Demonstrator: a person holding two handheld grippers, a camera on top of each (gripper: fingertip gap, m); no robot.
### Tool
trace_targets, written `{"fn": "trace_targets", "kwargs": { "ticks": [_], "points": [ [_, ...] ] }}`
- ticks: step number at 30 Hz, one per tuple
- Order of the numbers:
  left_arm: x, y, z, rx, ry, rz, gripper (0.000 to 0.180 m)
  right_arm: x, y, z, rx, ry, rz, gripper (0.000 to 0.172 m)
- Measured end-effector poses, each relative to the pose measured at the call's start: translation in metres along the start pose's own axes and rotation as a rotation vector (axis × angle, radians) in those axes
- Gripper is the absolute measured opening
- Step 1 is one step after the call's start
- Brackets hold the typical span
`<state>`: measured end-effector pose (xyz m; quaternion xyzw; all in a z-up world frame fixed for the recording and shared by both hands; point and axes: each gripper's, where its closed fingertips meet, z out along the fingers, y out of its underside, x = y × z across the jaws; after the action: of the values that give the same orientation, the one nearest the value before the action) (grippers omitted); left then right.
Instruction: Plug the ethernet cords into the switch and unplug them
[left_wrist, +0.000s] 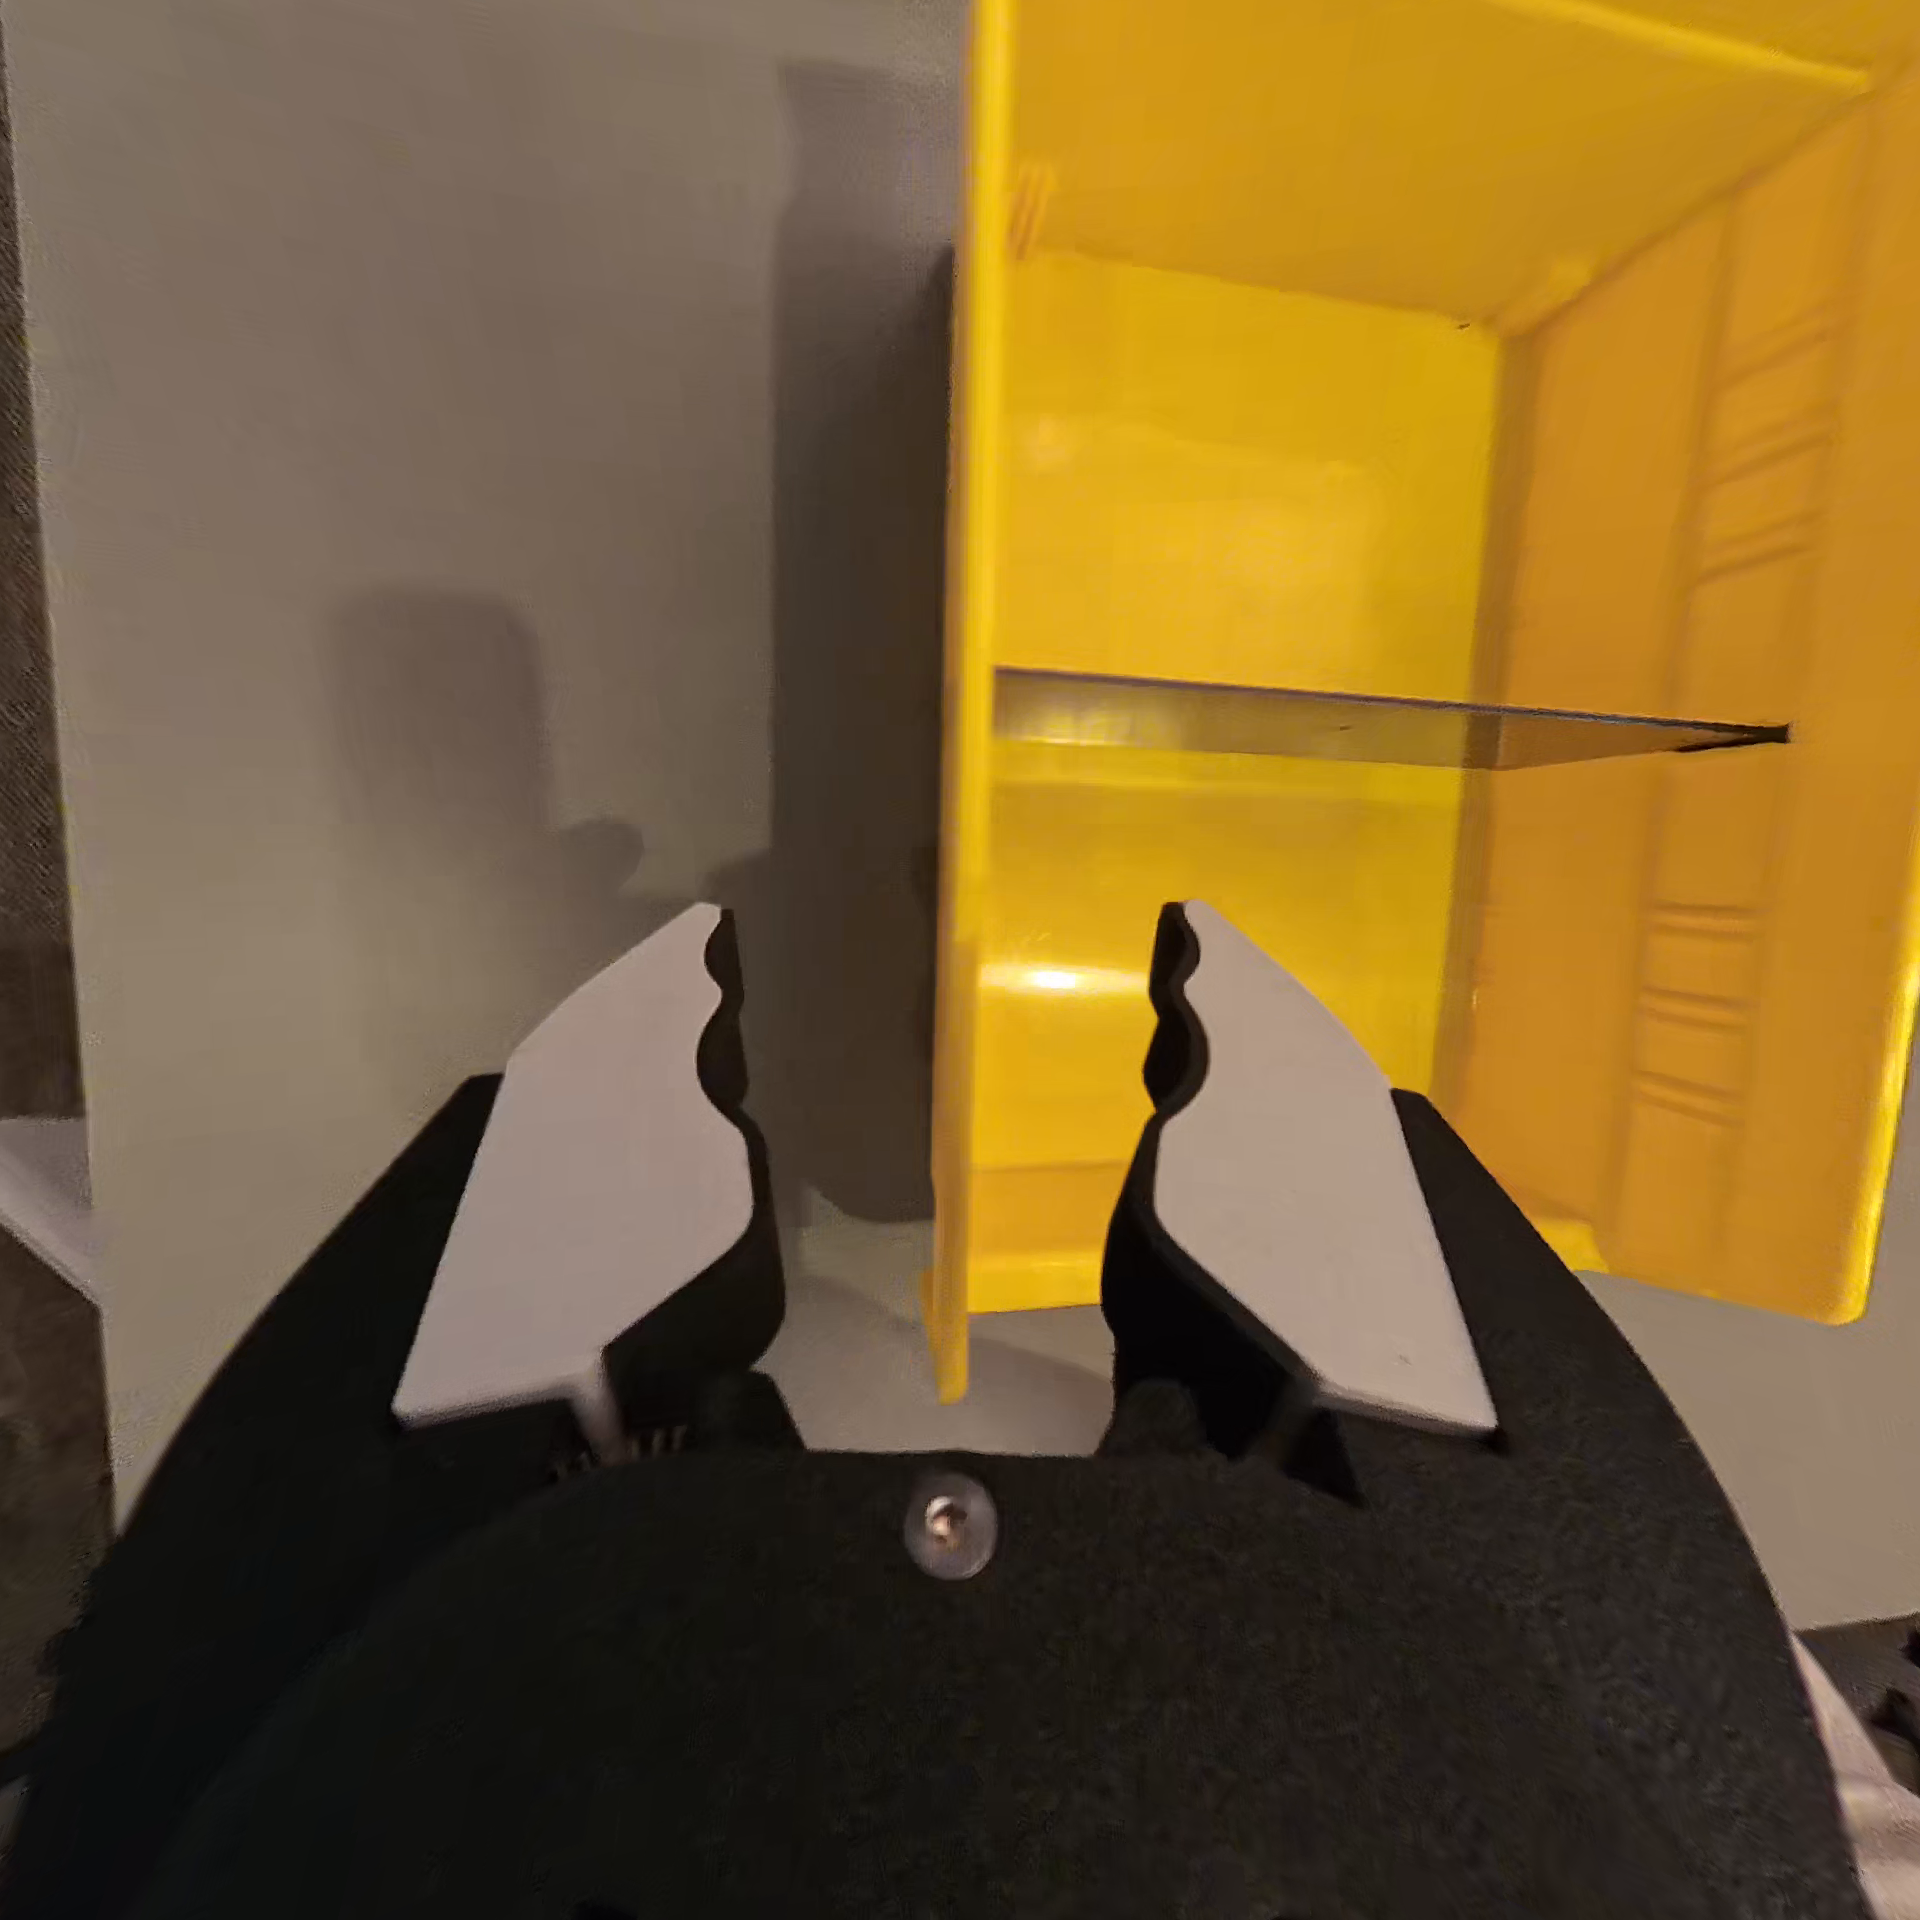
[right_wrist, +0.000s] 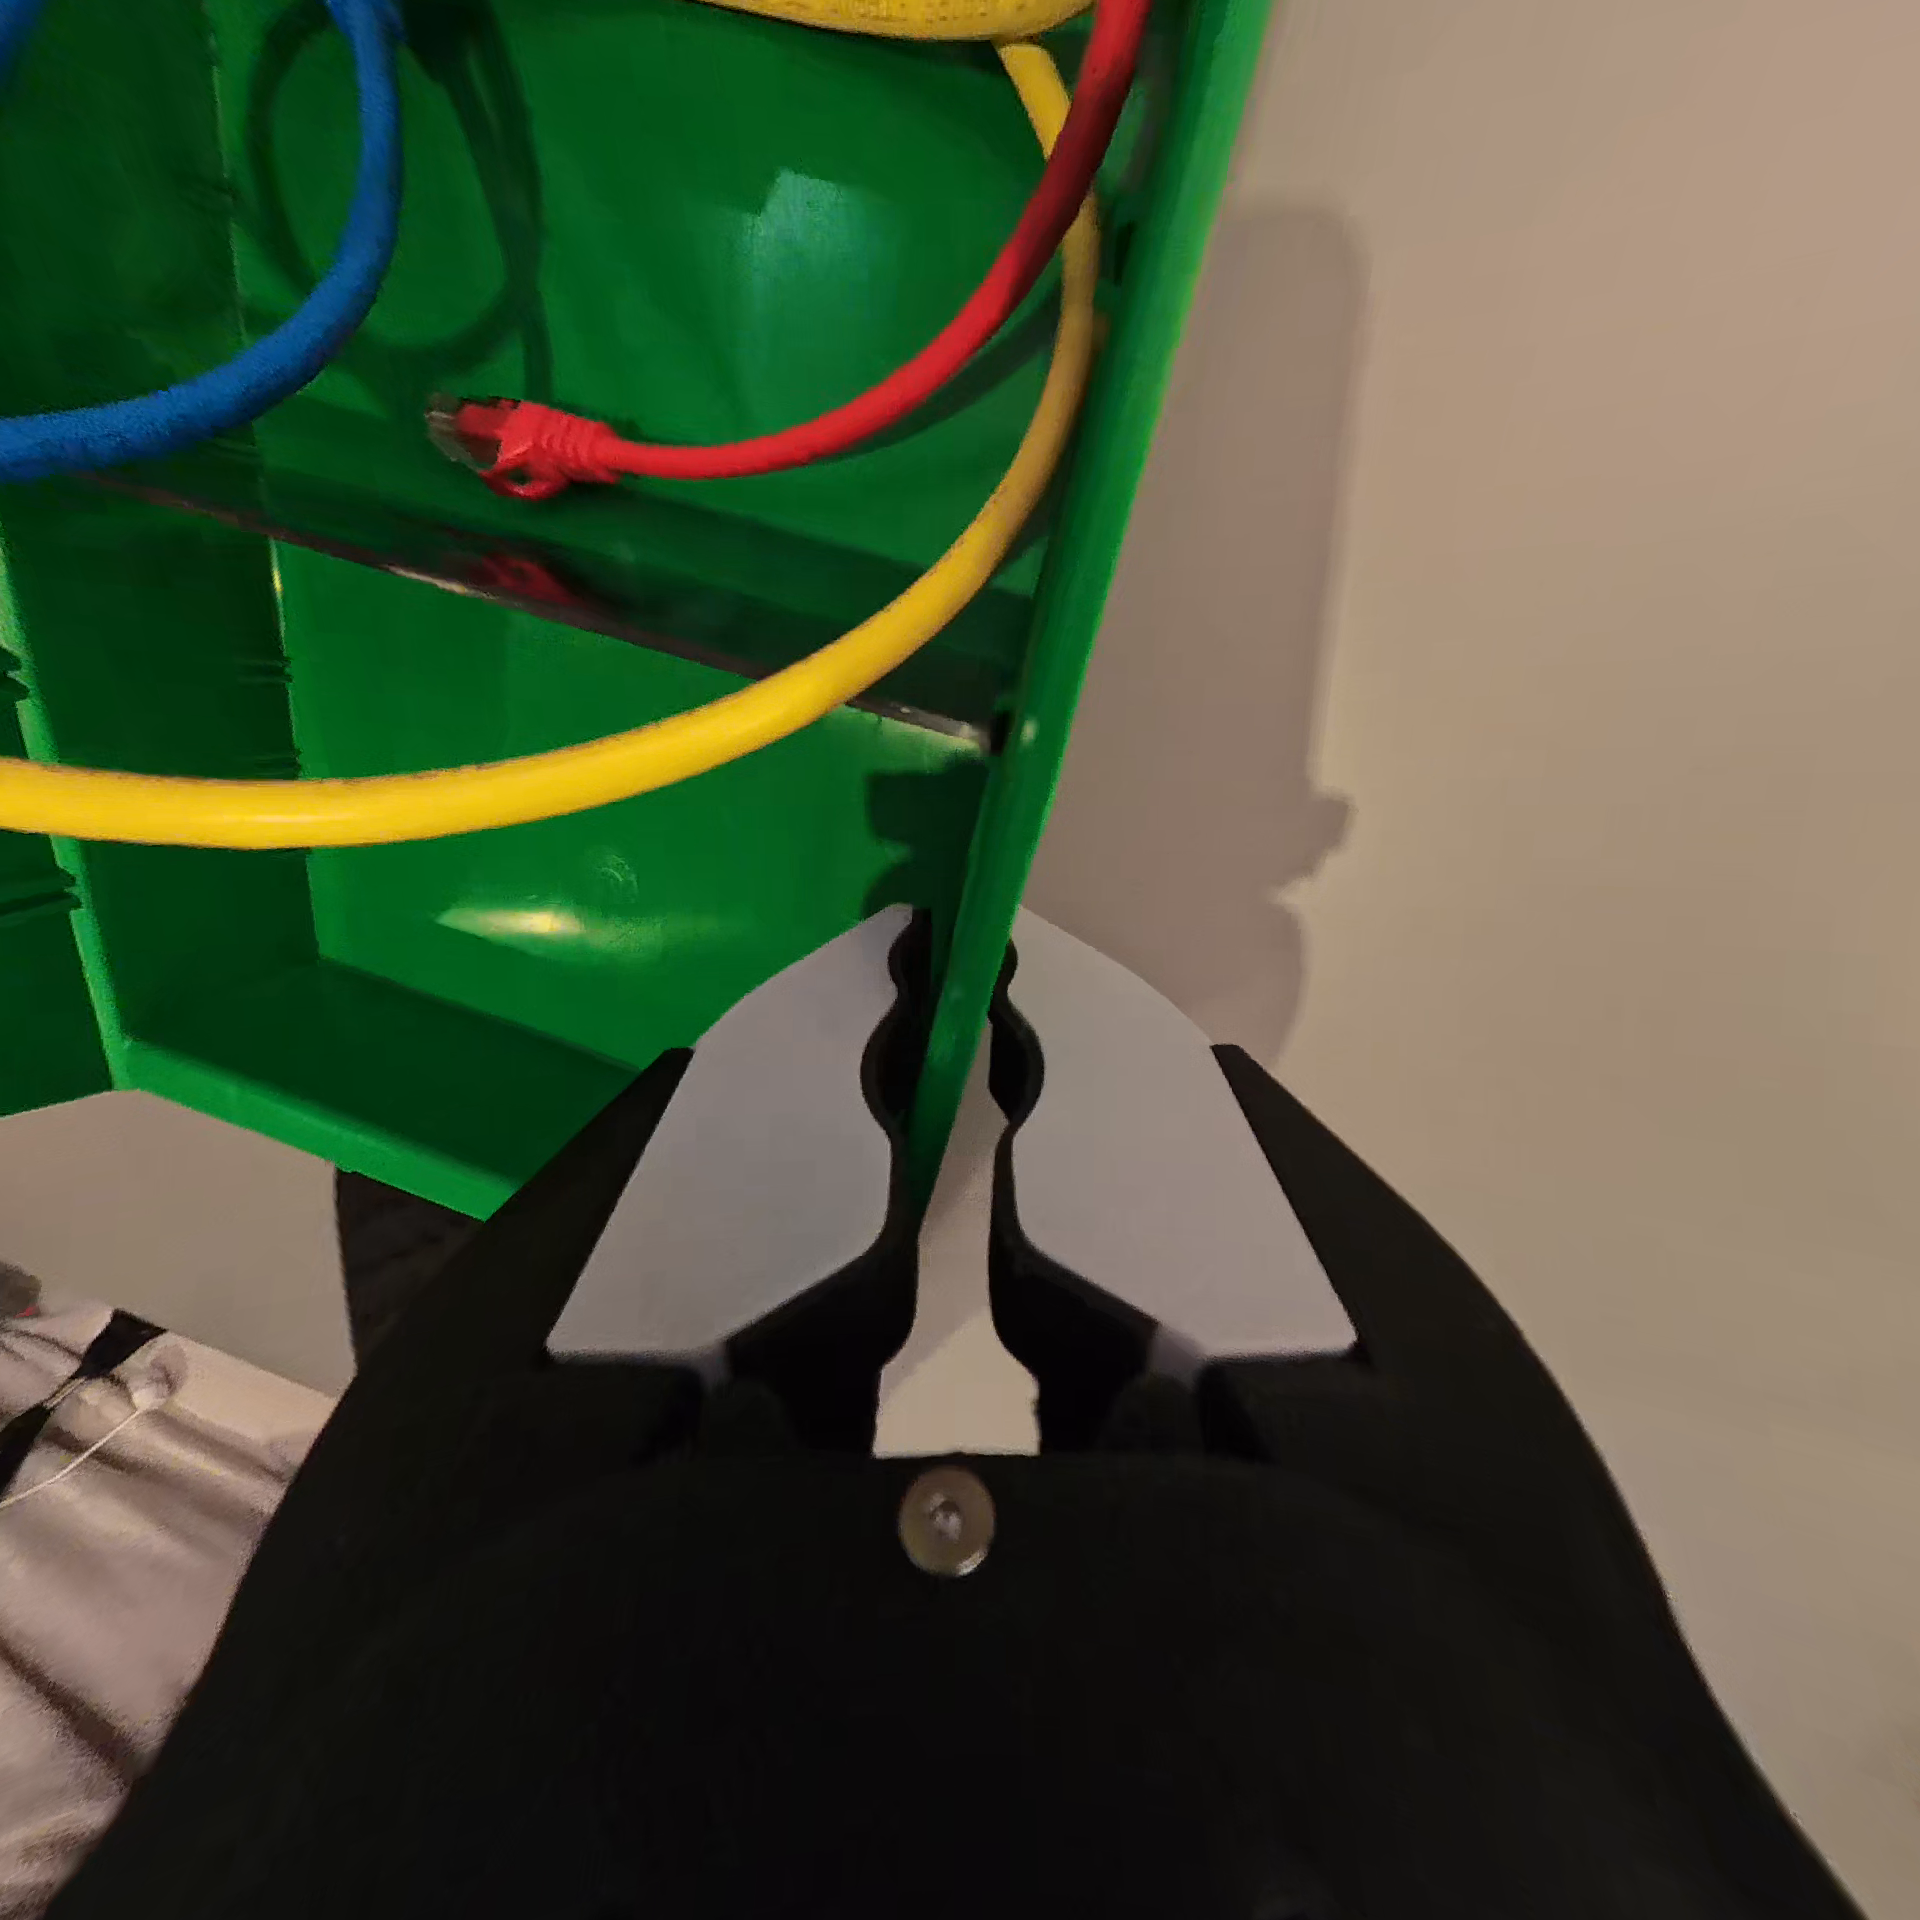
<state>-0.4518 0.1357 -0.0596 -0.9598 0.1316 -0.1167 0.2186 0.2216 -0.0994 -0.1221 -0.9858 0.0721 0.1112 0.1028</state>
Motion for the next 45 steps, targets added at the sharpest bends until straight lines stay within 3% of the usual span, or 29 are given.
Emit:
{"fn": "trace_targets", "kwargs": {
  "ticks": [5,9,12,15,17,21,27,45],
  "points": [
    [-0.01,0.015,0.013,-0.063,0.058,-0.051,0.069,-0.023,-0.011,0.008,-0.029,-0.056,-0.018,0.011],
    [0.001,0.019,0.021,-0.121,0.118,-0.034,0.054,-0.046,-0.02,0.013,0.037,-0.133,0.007,0.016],
    [0.012,0.02,0.031,-0.179,0.12,-0.004,0.041,-0.056,-0.017,0.014,0.001,-0.187,0.021,0.02],
    [0.018,0.024,0.043,-0.257,0.055,0.065,0.042,-0.059,-0.017,0.014,0.018,-0.21,0.047,0.021],
    [0.019,0.026,0.045,-0.291,0.006,0.107,0.029,-0.063,-0.015,0.014,0.019,-0.242,0.07,0.023],
    [0.043,0.031,0.05,-0.337,0.079,0.162,0.011,-0.073,-0.01,0.014,-0.019,-0.273,0.113,0.025],
    [0.057,0.034,0.057,-0.411,0.007,0.271,0.012,-0.087,-0.01,0.019,-0.077,-0.261,0.098,0.023],
    [0.098,0.039,0.063,-0.45,0.068,0.331,0.018,-0.114,-0.019,0.035,-0.186,-0.177,-0.074,0.026]
  ]
}}
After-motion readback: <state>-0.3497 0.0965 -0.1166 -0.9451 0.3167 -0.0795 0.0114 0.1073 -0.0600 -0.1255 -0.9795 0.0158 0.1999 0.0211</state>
